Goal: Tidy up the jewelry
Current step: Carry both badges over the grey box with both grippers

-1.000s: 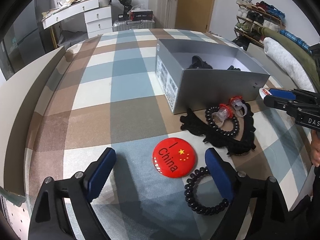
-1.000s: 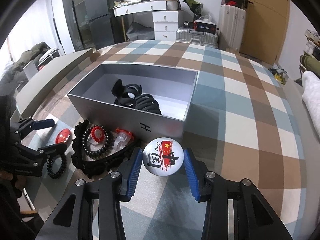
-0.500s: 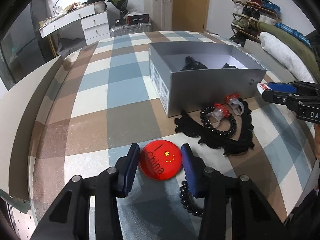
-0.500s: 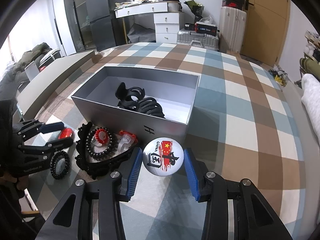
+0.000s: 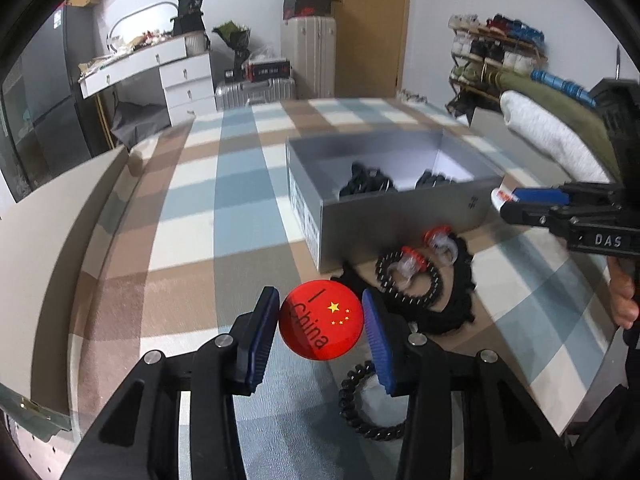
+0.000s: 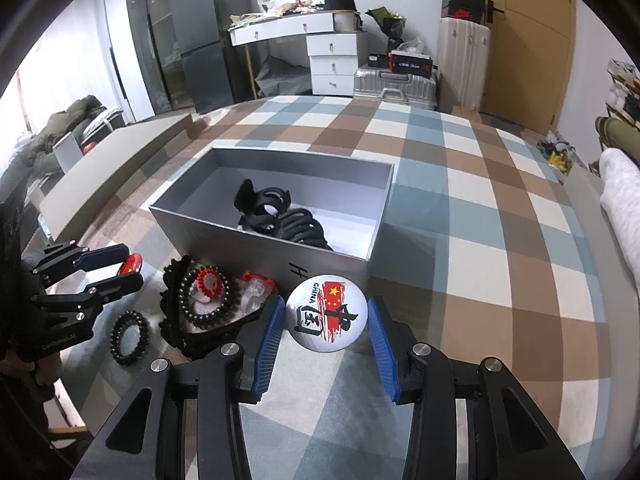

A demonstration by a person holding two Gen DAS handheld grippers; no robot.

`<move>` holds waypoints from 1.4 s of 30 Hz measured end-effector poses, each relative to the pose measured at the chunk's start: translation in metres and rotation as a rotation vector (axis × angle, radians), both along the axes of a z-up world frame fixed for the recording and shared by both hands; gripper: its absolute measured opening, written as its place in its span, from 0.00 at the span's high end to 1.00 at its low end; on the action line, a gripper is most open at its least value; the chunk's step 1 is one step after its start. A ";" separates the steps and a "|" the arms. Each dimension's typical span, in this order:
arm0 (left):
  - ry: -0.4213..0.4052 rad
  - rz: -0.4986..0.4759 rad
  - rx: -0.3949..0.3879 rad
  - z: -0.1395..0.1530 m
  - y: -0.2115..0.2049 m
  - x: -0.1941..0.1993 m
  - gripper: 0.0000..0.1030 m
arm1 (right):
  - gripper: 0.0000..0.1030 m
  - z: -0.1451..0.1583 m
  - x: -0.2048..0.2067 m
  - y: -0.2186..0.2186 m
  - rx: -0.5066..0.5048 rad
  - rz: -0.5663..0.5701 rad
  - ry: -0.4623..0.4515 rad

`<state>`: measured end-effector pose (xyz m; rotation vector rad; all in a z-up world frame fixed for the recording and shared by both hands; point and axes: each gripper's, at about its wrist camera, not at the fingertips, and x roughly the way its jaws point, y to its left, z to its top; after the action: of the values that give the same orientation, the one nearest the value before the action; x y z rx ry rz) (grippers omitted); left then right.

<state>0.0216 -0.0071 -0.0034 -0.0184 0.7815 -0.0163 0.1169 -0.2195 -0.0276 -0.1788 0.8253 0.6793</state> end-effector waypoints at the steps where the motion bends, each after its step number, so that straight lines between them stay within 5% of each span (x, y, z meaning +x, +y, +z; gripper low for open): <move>1: -0.016 0.001 -0.003 0.003 0.000 -0.001 0.64 | 0.60 0.001 0.000 -0.001 0.008 0.001 0.001; 15: -0.129 0.020 -0.044 0.022 0.005 -0.004 0.64 | 0.60 0.025 -0.005 -0.010 0.174 -0.008 -0.042; 42: -0.181 -0.009 -0.043 0.042 -0.020 0.049 0.64 | 0.59 0.040 0.025 -0.013 0.341 -0.035 0.005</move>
<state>0.0708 -0.0269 0.0390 -0.0533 0.6004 -0.0430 0.1418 -0.2325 0.0124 0.1453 0.7036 0.7764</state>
